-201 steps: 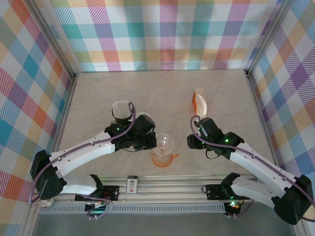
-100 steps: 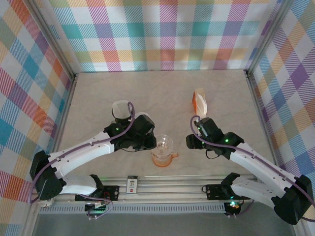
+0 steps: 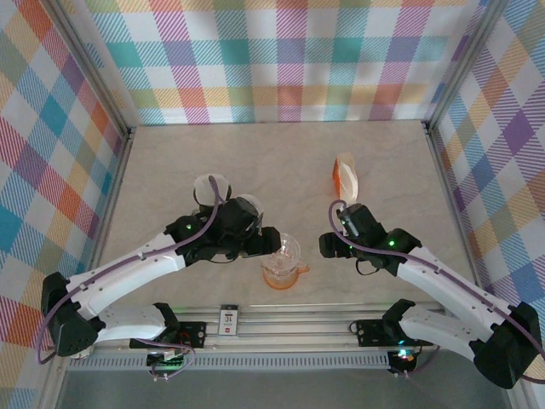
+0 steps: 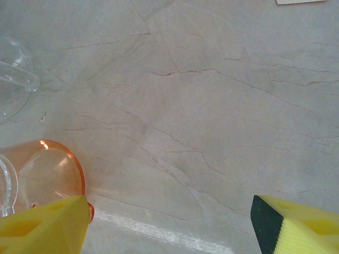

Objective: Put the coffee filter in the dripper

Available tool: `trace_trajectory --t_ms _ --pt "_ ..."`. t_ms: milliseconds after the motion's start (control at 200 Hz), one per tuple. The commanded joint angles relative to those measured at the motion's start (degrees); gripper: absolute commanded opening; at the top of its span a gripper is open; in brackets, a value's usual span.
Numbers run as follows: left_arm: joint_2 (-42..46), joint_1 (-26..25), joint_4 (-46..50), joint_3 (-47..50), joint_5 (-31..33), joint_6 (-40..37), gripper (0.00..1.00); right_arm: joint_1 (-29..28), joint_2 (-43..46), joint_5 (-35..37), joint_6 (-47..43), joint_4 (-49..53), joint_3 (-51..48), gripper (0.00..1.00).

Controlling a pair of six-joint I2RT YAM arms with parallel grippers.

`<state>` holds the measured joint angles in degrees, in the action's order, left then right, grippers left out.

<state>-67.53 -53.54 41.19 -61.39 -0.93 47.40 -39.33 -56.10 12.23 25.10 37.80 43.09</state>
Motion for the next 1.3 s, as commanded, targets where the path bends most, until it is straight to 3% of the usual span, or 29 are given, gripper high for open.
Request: trace_trajectory --t_ms 0,215,310,450,690,960,1295 --pt "2.03 -0.07 -1.81 -3.25 0.40 -2.37 0.98 0.69 -0.71 1.48 -0.04 -0.02 2.59 0.81" --pt "4.91 -0.07 -0.67 -8.79 5.10 -7.63 1.00 6.36 -6.20 -0.63 -3.10 -2.72 8.92 0.81" --pt "7.46 -0.07 1.05 -8.86 9.35 -8.75 1.00 10.90 -9.97 -2.41 -4.55 -4.45 12.61 0.76" --pt "13.25 -0.07 0.51 -3.14 13.82 -7.49 1.00 17.72 -17.64 -6.24 -5.37 -6.84 18.11 0.65" --pt "24.48 -0.07 1.49 8.69 19.31 -2.72 1.00 22.98 -32.26 -6.60 -7.61 -7.83 27.89 0.48" --pt "33.05 -0.07 0.50 16.31 21.24 1.01 1.00 23.66 -43.88 -6.06 -9.07 -9.48 35.71 0.46" --pt "33.16 -0.07 1.44 17.65 21.59 2.14 1.00 24.10 -50.87 -2.85 -9.26 -8.99 40.62 0.39"
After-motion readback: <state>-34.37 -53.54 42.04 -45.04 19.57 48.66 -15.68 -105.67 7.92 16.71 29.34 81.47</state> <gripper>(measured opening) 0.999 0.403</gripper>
